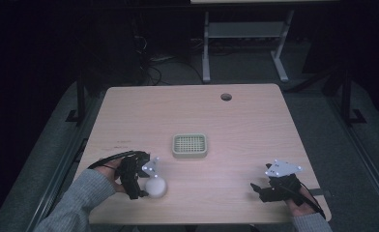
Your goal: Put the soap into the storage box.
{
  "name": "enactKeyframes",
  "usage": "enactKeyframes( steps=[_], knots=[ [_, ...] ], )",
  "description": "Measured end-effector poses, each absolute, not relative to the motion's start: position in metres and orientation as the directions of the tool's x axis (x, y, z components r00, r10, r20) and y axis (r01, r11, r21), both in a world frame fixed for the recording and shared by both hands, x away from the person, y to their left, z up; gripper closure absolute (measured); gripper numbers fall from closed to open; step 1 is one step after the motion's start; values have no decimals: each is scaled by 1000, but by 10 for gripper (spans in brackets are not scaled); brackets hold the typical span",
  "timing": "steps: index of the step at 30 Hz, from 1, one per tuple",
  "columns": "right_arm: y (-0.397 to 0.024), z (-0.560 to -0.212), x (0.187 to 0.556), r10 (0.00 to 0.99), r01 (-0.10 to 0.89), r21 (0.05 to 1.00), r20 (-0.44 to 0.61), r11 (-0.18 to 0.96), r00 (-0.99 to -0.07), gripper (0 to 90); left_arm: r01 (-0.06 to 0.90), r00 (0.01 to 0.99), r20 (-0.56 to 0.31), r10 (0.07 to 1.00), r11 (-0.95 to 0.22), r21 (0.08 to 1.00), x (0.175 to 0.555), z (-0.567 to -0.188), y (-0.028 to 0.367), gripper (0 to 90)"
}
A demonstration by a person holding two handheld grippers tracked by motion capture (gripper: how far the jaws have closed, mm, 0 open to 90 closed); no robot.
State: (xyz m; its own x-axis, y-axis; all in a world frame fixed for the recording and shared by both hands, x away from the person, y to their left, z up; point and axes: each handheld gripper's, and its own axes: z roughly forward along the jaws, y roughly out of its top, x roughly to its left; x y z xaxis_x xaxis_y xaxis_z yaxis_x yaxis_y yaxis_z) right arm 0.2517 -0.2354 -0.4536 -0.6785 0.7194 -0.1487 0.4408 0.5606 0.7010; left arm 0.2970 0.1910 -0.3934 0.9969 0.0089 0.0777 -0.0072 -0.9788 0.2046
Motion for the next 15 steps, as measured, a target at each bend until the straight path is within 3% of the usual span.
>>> enactKeyframes(
  steps=[15],
  knots=[
    [-235,-454,252,712,433,703,-151,565,-685,139,-25,999,25,-21,-986,163,303,-405,169,179]
  ],
)
